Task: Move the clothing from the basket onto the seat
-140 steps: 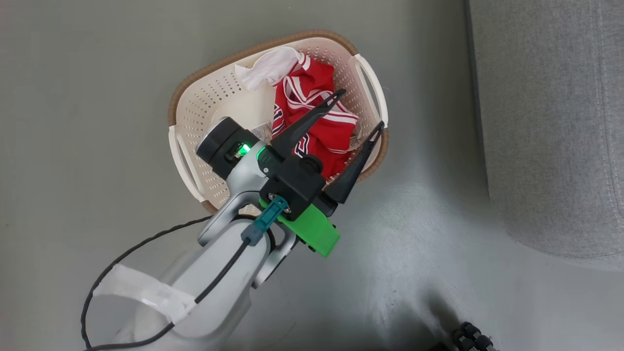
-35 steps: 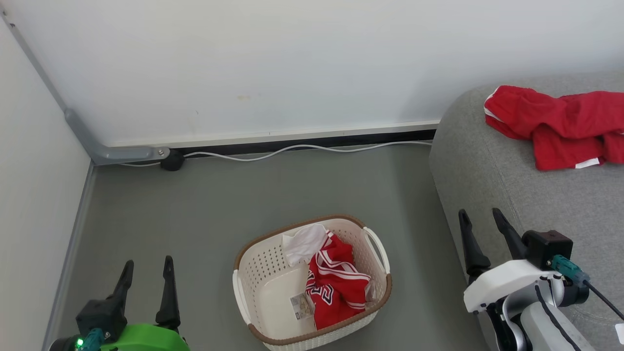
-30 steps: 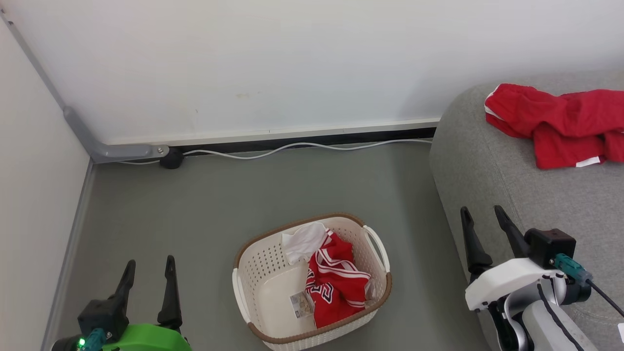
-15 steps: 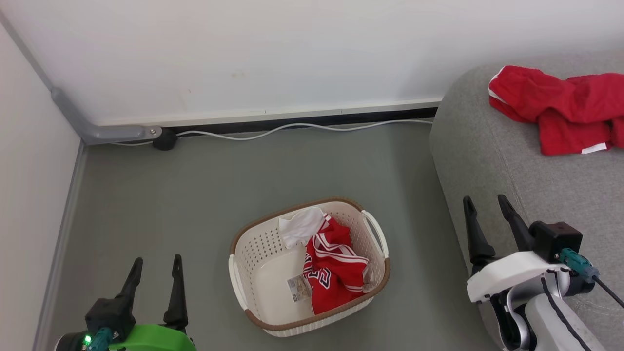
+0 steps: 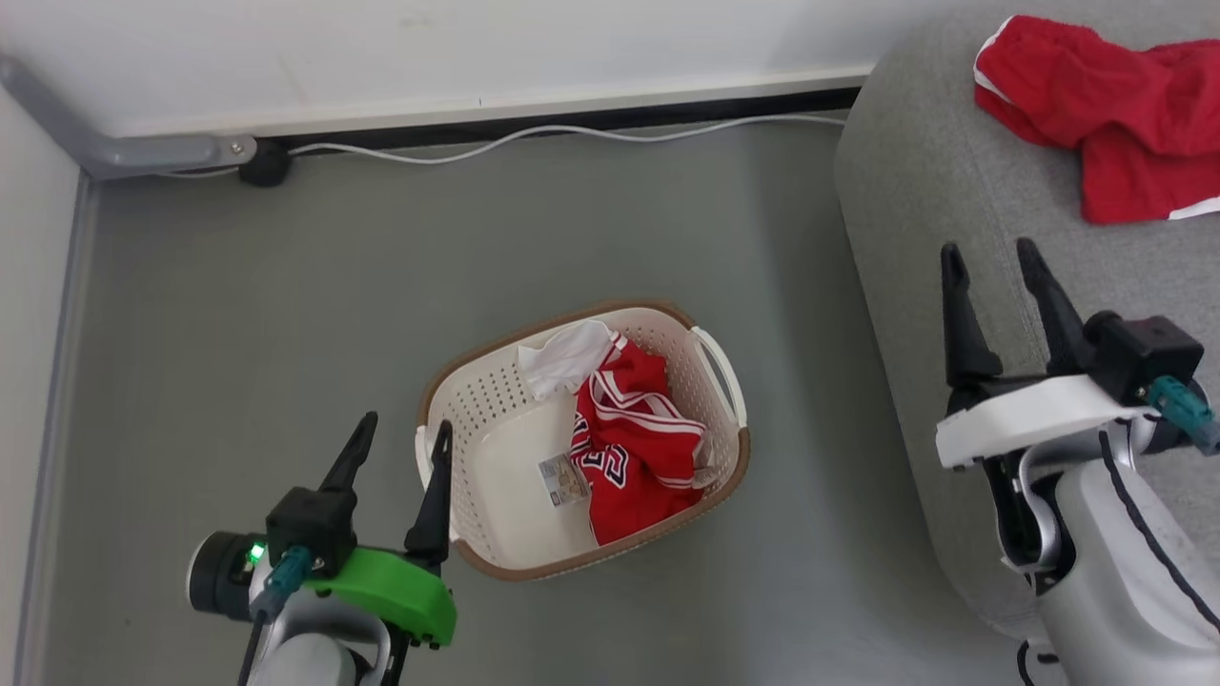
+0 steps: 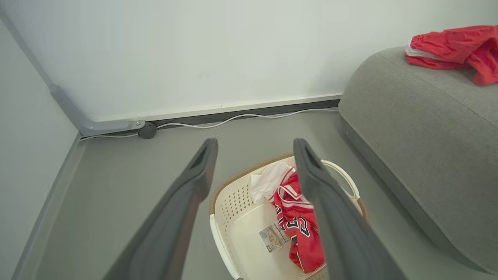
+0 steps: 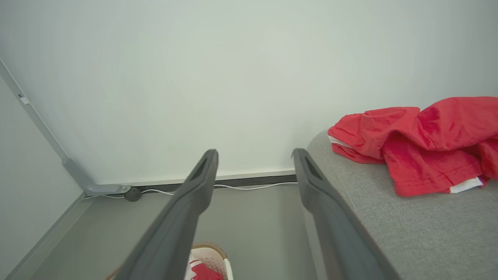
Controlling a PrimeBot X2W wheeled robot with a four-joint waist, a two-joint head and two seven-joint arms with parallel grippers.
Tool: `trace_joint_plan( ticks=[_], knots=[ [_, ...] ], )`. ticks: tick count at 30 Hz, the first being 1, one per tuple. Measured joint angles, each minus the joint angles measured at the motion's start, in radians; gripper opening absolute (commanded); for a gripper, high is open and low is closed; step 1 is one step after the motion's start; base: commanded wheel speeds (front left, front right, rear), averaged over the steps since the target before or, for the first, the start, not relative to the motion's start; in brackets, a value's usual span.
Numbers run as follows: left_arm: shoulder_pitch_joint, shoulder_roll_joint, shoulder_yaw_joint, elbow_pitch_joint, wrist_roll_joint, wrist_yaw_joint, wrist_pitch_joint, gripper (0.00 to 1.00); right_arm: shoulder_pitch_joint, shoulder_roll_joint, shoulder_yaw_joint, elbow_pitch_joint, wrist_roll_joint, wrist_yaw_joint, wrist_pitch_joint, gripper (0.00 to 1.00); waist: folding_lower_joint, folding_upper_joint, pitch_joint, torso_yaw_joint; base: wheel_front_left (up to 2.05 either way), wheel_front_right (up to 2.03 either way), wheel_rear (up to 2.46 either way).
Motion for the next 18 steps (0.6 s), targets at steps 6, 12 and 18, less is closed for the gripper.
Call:
trace_joint_plan(
  ticks=[6, 12, 18],
  knots=[
    [-0.101, -0.026, -0.063, 0.051, 0.014, -0.021, 0.029, 1.0, -0.12, 0.0, -0.017, -0.034, -0.007, -0.007, -0.001, 1.0, 0.0001, 0.0, 0.096, -0.019, 0.0, 0.0, 0.0],
    [-0.177, -0.032, -0.108, 0.112, 0.048, -0.039, 0.057, 1.0, -0.217, -0.002, -0.028, -0.055, -0.007, -0.007, -0.001, 1.0, 0.0001, 0.0, 0.18, -0.037, 0.0, 0.0, 0.0],
    [-0.259, -0.044, -0.13, 0.166, 0.057, -0.05, 0.078, 1.0, -0.315, -0.009, -0.036, -0.069, -0.007, -0.007, 0.001, 1.0, 0.0, 0.0, 0.264, -0.055, 0.0, 0.0, 0.0]
  ],
)
